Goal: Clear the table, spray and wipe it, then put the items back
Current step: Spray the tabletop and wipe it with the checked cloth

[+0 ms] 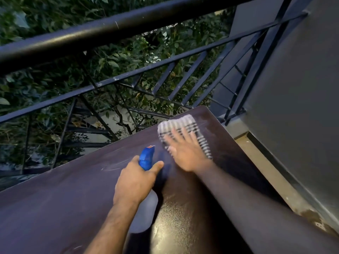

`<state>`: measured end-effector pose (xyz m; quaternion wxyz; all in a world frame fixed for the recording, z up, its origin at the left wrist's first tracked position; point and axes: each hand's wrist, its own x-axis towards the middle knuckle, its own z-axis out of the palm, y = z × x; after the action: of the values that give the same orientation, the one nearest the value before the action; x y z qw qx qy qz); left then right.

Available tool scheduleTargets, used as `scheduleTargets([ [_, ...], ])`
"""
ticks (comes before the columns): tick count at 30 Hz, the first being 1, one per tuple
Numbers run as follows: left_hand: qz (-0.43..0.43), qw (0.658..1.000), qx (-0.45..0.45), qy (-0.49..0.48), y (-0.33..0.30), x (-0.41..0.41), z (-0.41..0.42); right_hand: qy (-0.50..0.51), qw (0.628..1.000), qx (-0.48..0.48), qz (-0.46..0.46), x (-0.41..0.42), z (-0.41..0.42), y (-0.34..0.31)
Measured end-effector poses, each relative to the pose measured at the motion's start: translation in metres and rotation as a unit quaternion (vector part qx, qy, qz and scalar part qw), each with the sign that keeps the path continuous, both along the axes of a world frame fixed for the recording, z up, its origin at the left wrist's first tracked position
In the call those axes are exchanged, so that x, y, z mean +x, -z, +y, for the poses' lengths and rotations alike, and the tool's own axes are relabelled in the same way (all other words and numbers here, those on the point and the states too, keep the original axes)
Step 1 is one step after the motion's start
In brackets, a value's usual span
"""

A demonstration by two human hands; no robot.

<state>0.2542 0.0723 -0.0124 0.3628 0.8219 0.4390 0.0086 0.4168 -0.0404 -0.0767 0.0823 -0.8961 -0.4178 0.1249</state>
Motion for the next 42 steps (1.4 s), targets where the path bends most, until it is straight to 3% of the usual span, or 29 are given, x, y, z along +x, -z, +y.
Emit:
scheduleTargets([
  [4, 0.000, 1.000, -0.002, -0.009, 0.003, -0.001, 0.001, 0.121, 0.990, -0.024, 0.066, 0.073, -0.001, -0.001],
  [6, -0.002, 1.000, -0.002, -0.014, 0.003, -0.003, 0.001, 0.132, 0.989, -0.047, 0.056, 0.076, -0.004, 0.000],
  [10, -0.010, 0.999, -0.007, -0.037, 0.004, -0.009, 0.005, 0.038, 0.998, -0.048, 0.005, 0.004, -0.002, -0.002],
  [14, -0.014, 0.999, 0.003, -0.029, 0.002, -0.013, 0.002, -0.115, 0.991, 0.059, -0.022, -0.076, -0.016, -0.001],
  [19, -0.018, 0.999, 0.001, 0.044, -0.002, -0.021, -0.006, -0.123, 0.989, 0.070, -0.041, -0.056, -0.021, 0.001],
  [23, -0.038, 0.998, -0.003, 0.057, -0.005, -0.026, -0.007, -0.021, 0.997, 0.026, -0.076, -0.010, -0.011, 0.010],
  [27, -0.055, 0.997, -0.022, 0.049, -0.008, -0.028, -0.002, 0.090, 0.996, 0.009, -0.024, 0.050, -0.014, 0.014],
  [32, -0.063, 0.995, -0.075, 0.027, -0.007, -0.029, 0.008, 0.092, 0.996, 0.017, -0.003, 0.065, -0.025, 0.015],
  [36, 0.019, 0.997, -0.035, 0.069, -0.006, -0.038, 0.013, 0.091, 0.996, 0.017, 0.007, 0.067, -0.024, 0.012],
  [42, 0.020, 0.998, -0.039, 0.047, -0.005, -0.056, 0.018, 0.153, 0.988, -0.009, -0.013, 0.046, -0.001, 0.014],
])
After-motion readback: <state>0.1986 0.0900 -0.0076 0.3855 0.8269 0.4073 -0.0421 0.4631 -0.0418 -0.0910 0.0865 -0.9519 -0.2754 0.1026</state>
